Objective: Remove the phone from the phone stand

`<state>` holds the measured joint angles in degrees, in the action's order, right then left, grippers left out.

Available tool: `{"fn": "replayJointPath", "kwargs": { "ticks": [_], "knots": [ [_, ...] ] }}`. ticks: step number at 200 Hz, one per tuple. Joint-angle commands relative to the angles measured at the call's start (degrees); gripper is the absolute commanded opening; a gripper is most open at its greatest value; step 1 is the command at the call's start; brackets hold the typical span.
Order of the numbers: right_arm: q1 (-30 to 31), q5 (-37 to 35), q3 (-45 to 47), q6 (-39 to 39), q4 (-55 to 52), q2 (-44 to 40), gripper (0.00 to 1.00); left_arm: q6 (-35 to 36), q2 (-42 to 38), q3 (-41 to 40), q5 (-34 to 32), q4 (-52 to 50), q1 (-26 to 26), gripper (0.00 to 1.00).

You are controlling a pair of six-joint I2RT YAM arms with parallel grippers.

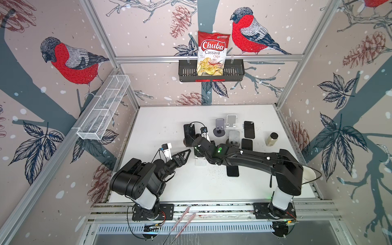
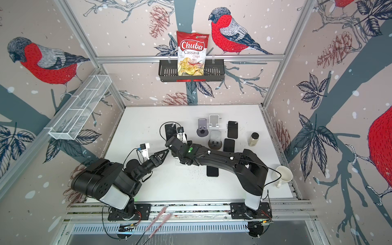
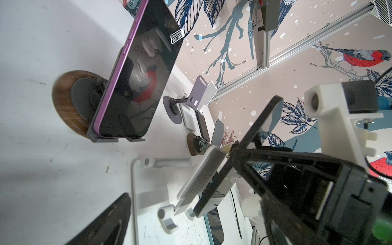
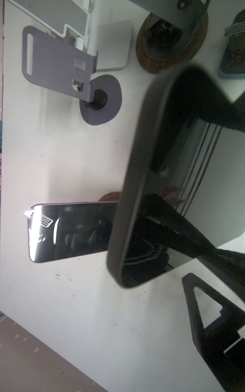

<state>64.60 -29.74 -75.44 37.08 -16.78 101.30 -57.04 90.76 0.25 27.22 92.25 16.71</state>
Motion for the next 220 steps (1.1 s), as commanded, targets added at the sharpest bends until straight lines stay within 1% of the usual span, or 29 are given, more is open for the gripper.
{"fn": "replayJointPath", "kwargs": {
  "ticks": [1,63,106,141,192,220],
  "knots": [
    [0.1,-1.9,0.0,-1.3,0.4,-2.1,0.61,0.6,0.2,-6.9,1.2,11.0,-0.1,0.95],
    [-0.5,-1.1,3.3,-1.7,-1.7,-9.4,0.61,0.8,1.3,-6.3,1.9,11.0,-0.1,0.95],
    [-1.5,0.2,8.6,-2.5,-1.9,-14.4,0.61,0.8,1.4,-6.2,2.4,10.9,-0.1,0.95],
    [-1.8,2.2,14.4,-1.6,-1.1,-18.5,0.61,0.7,0.8,-6.3,2.0,11.0,-0.2,0.95],
    [-1.8,5.9,21.0,0.8,0.5,-20.7,0.61,0.9,0.2,-6.1,2.7,10.9,-0.1,0.95],
    [-1.5,8.4,23.5,1.4,2.0,-20.4,0.61,0.9,-0.4,-6.3,2.6,10.9,-0.1,0.95]
  ]
}}
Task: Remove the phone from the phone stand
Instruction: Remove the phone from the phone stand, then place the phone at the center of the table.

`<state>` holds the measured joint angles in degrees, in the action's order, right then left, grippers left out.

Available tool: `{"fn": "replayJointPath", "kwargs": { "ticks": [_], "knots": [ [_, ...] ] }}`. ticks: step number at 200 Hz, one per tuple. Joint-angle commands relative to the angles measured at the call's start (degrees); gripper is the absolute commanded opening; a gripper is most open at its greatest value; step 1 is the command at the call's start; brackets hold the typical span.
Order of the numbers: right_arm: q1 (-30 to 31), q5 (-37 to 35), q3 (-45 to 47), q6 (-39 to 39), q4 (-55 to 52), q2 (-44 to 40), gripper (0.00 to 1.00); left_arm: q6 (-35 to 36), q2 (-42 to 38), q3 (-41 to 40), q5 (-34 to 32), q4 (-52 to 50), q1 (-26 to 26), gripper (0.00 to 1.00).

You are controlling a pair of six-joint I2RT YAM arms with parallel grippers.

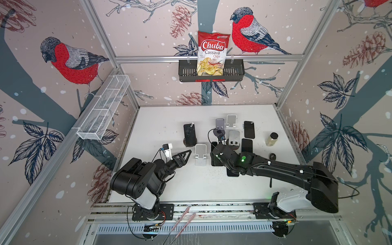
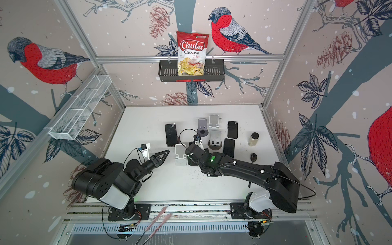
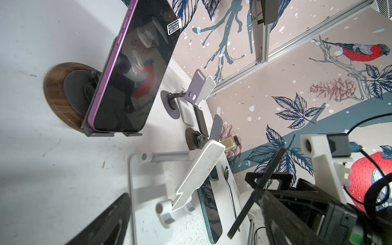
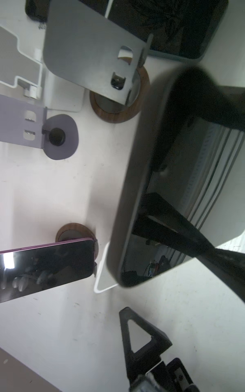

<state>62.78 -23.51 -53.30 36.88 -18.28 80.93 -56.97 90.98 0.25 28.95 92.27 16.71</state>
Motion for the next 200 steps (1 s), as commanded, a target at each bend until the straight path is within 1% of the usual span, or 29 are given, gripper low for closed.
{"fn": "replayJointPath", "kwargs": {
  "ticks": [1,80,136,165,187,200],
  "knots": [
    [0.3,2.3,1.4,1.6,3.5,0.0,0.61,0.8,-0.7,-6.4,0.9,10.9,-0.1,0.95],
    [0.5,6.5,3.8,2.7,3.6,4.0,0.62,1.1,-3.8,-6.8,0.6,10.5,-0.1,0.95],
    [-0.8,10.2,5.6,2.7,4.6,5.3,0.62,3.1,-8.9,-6.6,-0.5,3.1,-0.1,0.95],
    [-2.9,13.3,6.4,2.7,5.9,6.1,0.62,6.0,-15.5,-6.1,-1.6,-6.4,0.0,0.95],
    [-4.0,14.9,6.6,2.3,6.9,7.3,0.62,9.4,-24.0,-4.7,-2.9,-18.4,0.1,0.95],
    [-4.6,15.4,6.9,2.2,7.5,8.1,0.62,11.8,-30.5,-3.9,-4.0,-26.4,0.1,0.96]
  ]
}}
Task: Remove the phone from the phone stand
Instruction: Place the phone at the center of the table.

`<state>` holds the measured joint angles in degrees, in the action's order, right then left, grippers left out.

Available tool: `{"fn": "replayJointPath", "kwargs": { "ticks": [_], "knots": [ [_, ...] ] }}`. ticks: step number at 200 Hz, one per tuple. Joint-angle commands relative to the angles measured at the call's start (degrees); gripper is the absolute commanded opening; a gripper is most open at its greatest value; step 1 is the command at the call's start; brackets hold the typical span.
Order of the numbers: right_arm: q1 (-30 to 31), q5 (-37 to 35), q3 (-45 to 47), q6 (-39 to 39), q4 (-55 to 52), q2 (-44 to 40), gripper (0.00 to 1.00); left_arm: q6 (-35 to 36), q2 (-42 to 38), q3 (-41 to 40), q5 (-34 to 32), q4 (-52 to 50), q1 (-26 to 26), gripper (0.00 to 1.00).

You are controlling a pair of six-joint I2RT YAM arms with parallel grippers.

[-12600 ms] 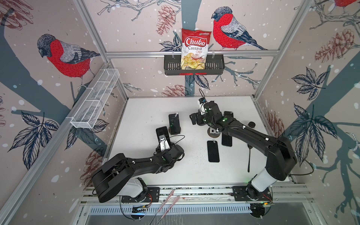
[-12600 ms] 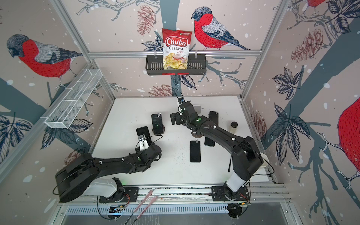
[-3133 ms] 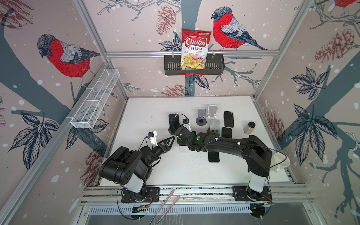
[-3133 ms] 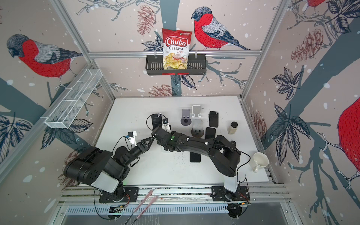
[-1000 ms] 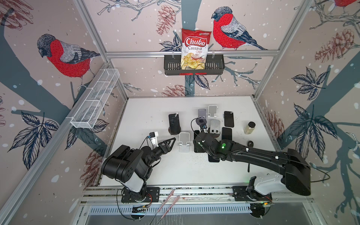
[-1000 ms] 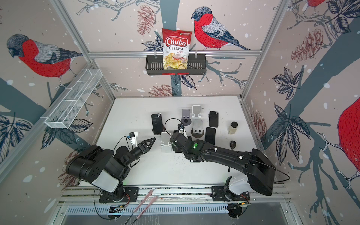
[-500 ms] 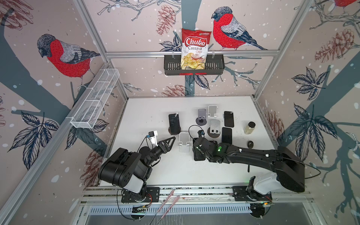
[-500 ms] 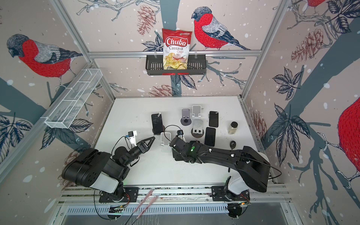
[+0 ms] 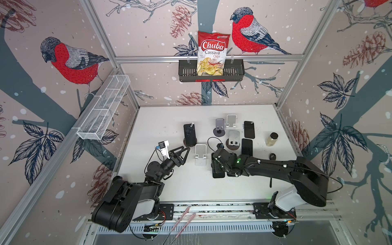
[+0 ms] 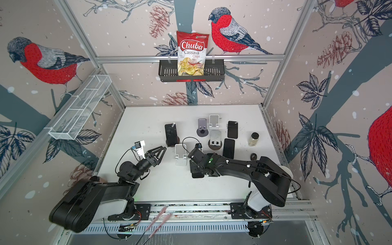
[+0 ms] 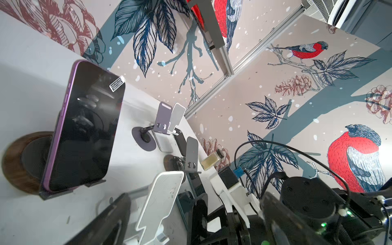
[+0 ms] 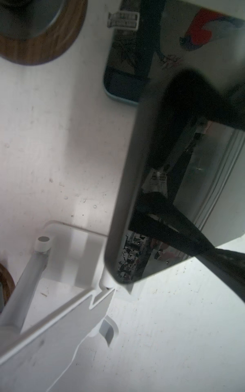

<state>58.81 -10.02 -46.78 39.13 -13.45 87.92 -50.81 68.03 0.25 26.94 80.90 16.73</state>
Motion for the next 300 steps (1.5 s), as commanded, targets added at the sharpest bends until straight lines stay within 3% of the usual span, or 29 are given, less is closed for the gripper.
{"fn": "replayJointPath", "kwargs": {
  "ticks": [1,40,68,169,187,230,300],
  "knots": [
    [-0.7,1.9,0.4,-0.1,2.7,1.2,0.62,5.9,-8.1,-3.8,-2.1,-15.7,0.0,0.96],
    [-3.2,3.3,1.2,0.1,4.7,4.0,0.62,8.4,-25.3,-1.5,-9.2,-38.4,0.1,0.96],
    [-4.2,3.9,1.7,0.2,5.8,5.1,0.62,9.5,-30.9,-2.0,-12.5,-43.3,0.0,0.96],
    [-5.1,1.1,-0.4,0.5,2.9,6.9,0.63,10.2,-19.7,2.2,-5.9,-40.2,0.1,0.96],
    [-4.7,-0.9,-1.7,-0.4,1.2,6.6,0.65,10.2,-19.3,2.2,-6.3,-40.6,0.0,0.96],
    [0.5,-9.7,-9.7,-3.4,-6.8,10.3,0.81,10.4,-19.1,2.1,-6.6,-39.9,0.0,0.96],
    [2.0,-14.4,-13.0,-1.4,-11.1,16.0,0.84,10.4,-20.7,1.9,-6.4,-40.4,0.1,0.96]
  ]
}}
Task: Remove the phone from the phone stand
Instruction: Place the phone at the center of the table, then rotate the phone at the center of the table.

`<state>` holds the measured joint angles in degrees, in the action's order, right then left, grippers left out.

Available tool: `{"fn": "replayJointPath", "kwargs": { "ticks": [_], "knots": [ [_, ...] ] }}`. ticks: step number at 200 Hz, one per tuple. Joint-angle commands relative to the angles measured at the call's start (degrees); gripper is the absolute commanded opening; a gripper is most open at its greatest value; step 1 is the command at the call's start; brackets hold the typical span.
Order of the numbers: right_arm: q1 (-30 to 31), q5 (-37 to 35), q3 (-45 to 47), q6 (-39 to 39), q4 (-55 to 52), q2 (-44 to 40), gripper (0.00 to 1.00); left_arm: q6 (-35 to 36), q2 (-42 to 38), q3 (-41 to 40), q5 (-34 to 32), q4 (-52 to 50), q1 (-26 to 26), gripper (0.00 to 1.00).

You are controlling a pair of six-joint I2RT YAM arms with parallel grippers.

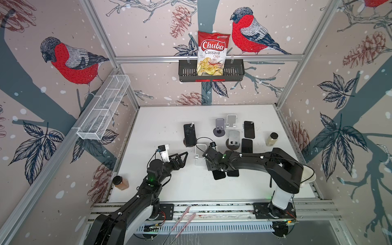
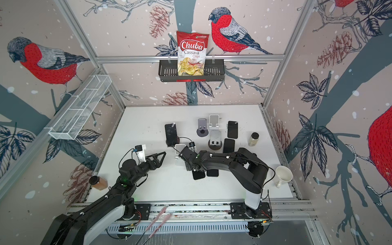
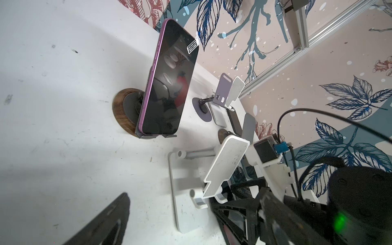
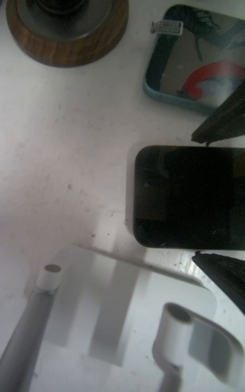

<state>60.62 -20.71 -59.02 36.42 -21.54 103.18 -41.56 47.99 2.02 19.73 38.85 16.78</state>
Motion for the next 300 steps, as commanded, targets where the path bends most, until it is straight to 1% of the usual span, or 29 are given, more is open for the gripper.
{"fn": "replayJointPath", "kwargs": {
  "ticks": [1,44,89,131,159,186,209,228,246,282,292,296,300],
  "knots": [
    [0.1,-3.7,-0.7,1.3,-3.0,0.8,0.84,1.2,-0.7,0.1,0.8,1.7,0.0,0.96],
    [0.0,-4.5,-1.0,1.1,-3.3,1.7,0.84,1.5,-1.0,0.1,0.6,1.7,0.0,0.96],
    [-0.6,-4.1,-0.4,1.3,-3.3,1.2,0.84,1.4,0.8,0.3,0.9,2.4,0.0,0.96],
    [-1.3,-4.0,1.7,1.1,-1.9,-0.8,0.84,0.5,6.4,1.8,2.2,4.6,0.0,0.96],
    [-2.0,-3.1,2.9,0.2,-0.5,-2.3,0.85,0.7,10.8,4.6,5.2,3.8,0.0,0.96],
    [-2.2,-1.8,2.9,-1.3,1.2,-4.7,0.86,0.8,13.7,5.2,7.4,5.7,0.0,0.96],
    [-2.6,-1.0,2.1,-2.4,1.0,-6.8,0.85,0.0,13.6,4.4,6.7,6.5,0.0,0.96],
    [-3.2,-0.3,2.2,-2.7,0.8,-9.0,0.85,-0.6,12.8,3.7,4.5,5.6,0.0,0.96],
    [-3.7,0.8,1.9,-3.0,0.3,-11.1,0.85,0.3,12.5,3.9,4.2,4.0,0.0,0.96],
    [-3.8,4.1,0.7,-3.3,1.4,-15.4,0.85,-0.4,11.5,4.1,2.3,0.2,0.0,0.96],
    [-3.6,5.6,0.0,-3.6,2.2,-16.0,0.88,-0.5,11.5,3.8,2.1,0.5,0.0,0.96],
    [-3.4,5.7,-0.4,-3.6,2.5,-16.2,0.92,-0.5,11.5,3.8,2.1,0.7,0.0,0.96],
    [-3.2,5.6,-0.8,-3.7,2.7,-16.2,0.98,-0.5,11.6,3.8,2.1,0.8,0.0,0.96]
  ]
}}
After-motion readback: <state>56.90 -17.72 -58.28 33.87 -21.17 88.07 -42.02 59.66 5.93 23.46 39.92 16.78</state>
